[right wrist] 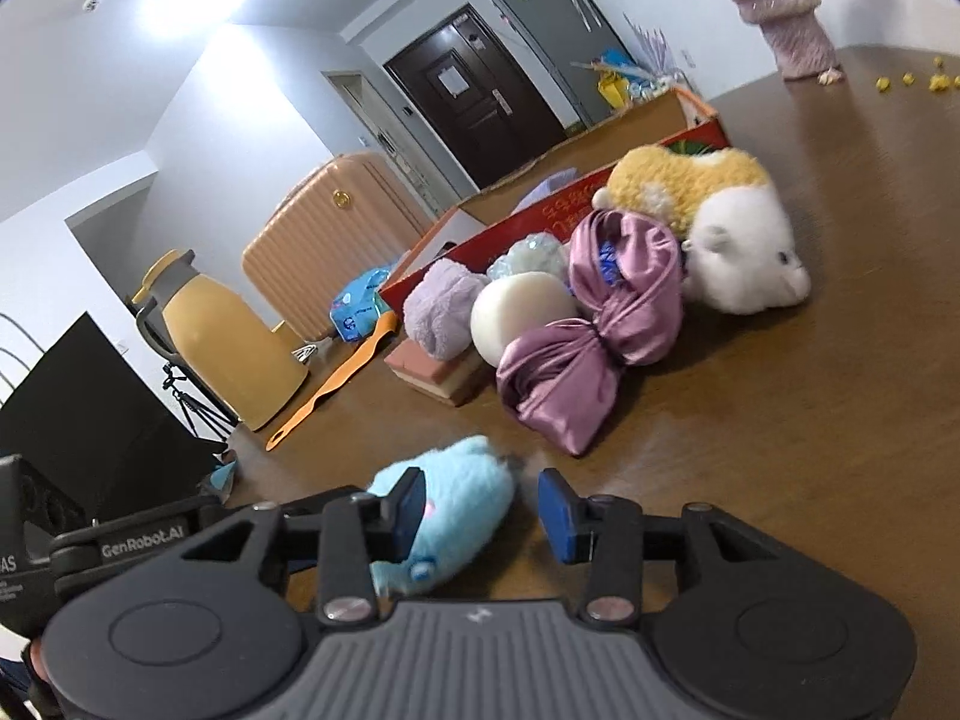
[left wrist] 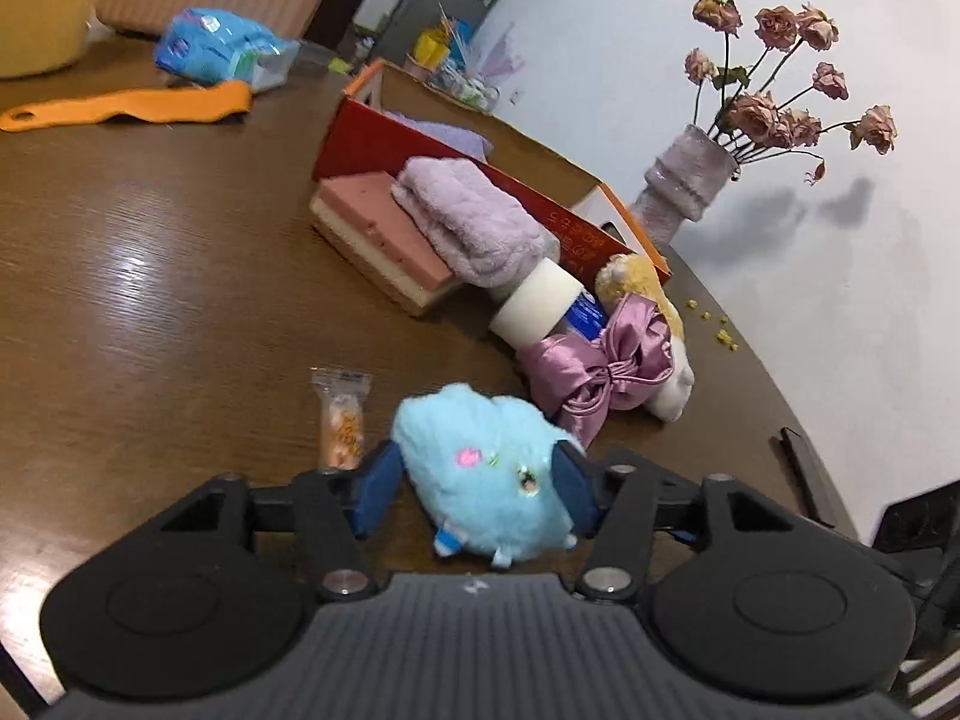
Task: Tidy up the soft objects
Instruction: 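Grasp the light-blue plush toy with the right tool, then place the blue plush in the box beside the pouch and release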
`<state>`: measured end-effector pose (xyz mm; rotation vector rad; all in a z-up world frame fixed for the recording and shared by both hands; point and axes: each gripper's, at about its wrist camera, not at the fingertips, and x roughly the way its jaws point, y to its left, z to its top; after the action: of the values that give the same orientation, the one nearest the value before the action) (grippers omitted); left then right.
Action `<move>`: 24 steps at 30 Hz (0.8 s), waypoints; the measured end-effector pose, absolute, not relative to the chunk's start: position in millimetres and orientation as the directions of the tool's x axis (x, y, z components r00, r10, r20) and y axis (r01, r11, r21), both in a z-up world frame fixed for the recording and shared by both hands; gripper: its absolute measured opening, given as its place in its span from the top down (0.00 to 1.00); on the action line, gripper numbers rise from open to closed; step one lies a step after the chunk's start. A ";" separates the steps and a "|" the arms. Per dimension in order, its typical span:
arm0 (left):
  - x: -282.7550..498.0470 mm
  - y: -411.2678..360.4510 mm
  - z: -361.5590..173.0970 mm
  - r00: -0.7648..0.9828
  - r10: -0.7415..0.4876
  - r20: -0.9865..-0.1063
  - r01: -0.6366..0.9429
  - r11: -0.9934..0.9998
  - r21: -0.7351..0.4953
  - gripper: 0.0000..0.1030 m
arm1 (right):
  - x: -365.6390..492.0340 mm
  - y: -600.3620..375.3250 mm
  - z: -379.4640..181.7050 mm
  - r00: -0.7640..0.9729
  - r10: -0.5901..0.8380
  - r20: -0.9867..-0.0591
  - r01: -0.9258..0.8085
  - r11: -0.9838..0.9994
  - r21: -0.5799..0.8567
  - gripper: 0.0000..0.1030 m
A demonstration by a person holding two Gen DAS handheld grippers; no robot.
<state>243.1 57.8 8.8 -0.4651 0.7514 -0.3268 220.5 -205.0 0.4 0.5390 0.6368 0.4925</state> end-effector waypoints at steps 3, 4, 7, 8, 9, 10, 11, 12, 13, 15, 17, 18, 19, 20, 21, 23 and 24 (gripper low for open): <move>252.3 59.1 3.4 0.662 -0.485 -0.571 0.125 0.823 -0.555 0.67 | 234.4 -196.7 -4.3 0.673 0.607 -0.422 -0.259 0.728 0.634 0.61; 253.5 60.3 2.7 0.663 -0.486 -0.570 0.119 0.820 -0.560 0.67 | 236.9 -194.0 -5.1 0.671 0.604 -0.430 -0.260 0.735 0.627 0.69; 253.2 64.9 6.4 0.667 -0.505 -0.548 0.111 0.795 -0.596 0.69 | 238.4 -194.0 -3.0 0.662 0.611 -0.434 -0.263 0.732 0.629 0.75; 251.3 65.4 11.8 0.674 -0.520 -0.525 0.131 0.783 -0.608 0.69 | 236.0 -195.2 1.5 0.665 0.612 -0.428 -0.267 0.730 0.629 0.75; 250.9 65.0 17.9 0.681 -0.533 -0.503 0.152 0.774 -0.614 0.69 | 232.5 -196.6 7.4 0.678 0.607 -0.414 -0.279 0.734 0.619 0.75; 251.9 64.1 23.7 0.683 -0.539 -0.492 0.159 0.768 -0.621 0.69 | 230.4 -198.1 14.0 0.690 0.602 -0.401 -0.289 0.738 0.610 0.75; 254.4 62.4 31.2 0.690 -0.548 -0.473 0.175 0.760 -0.625 0.69 | 229.7 -200.0 21.7 0.702 0.599 -0.384 -0.296 0.736 0.609 0.75; 259.0 59.9 39.4 0.695 -0.556 -0.456 0.197 0.757 -0.624 0.69 | 230.7 -201.9 30.2 0.719 0.593 -0.363 -0.304 0.737 0.603 0.75; 267.3 56.1 49.0 0.697 -0.566 -0.440 0.221 0.754 -0.619 0.69 | 234.2 -204.5 40.9 0.737 0.583 -0.342 -0.314 0.743 0.591 0.75; 293.9 46.4 70.2 0.698 -0.584 -0.413 0.277 0.753 -0.597 0.69 | 249.6 -213.0 62.6 0.769 0.566 -0.296 -0.331 0.749 0.574 0.75; 333.1 35.1 86.9 0.688 -0.605 -0.400 0.316 0.747 -0.586 0.69 | 276.9 -222.1 81.4 0.794 0.545 -0.270 -0.340 0.765 0.547 0.75; 355.9 28.3 92.8 0.680 -0.616 -0.398 0.335 0.744 -0.578 0.69 | 295.8 -226.6 89.7 0.806 0.529 -0.267 -0.336 0.779 0.530 0.75; 378.7 21.4 97.0 0.671 -0.624 -0.401 0.355 0.745 -0.565 0.69 | 313.6 -230.3 95.7 0.814 0.513 -0.272 -0.327 0.792 0.515 0.75; 402.6 15.5 99.5 0.662 -0.627 -0.411 0.360 0.747 -0.560 0.69 | 334.1 -233.9 100.8 0.821 0.498 -0.279 -0.318 0.805 0.500 0.75; 424.4 10.3 99.3 0.651 -0.630 -0.423 0.359 0.747 -0.559 0.69 | 358.4 -238.1 104.6 0.823 0.488 -0.290 -0.308 0.813 0.495 0.75; 477.3 0.2 97.2 0.625 -0.632 -0.458 0.342 0.749 -0.568 0.69 | 406.0 -244.5 107.6 0.817 0.471 -0.332 -0.274 0.825 0.494 0.75; 504.6 -4.7 94.2 0.605 -0.636 -0.479 0.328 0.747 -0.578 0.69 | 432.8 -246.6 108.4 0.814 0.464 -0.350 -0.264 0.832 0.487 0.75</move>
<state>504.6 -4.7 94.2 -0.4650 0.7262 -0.5817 432.8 -246.6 108.4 0.4369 0.4791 0.4019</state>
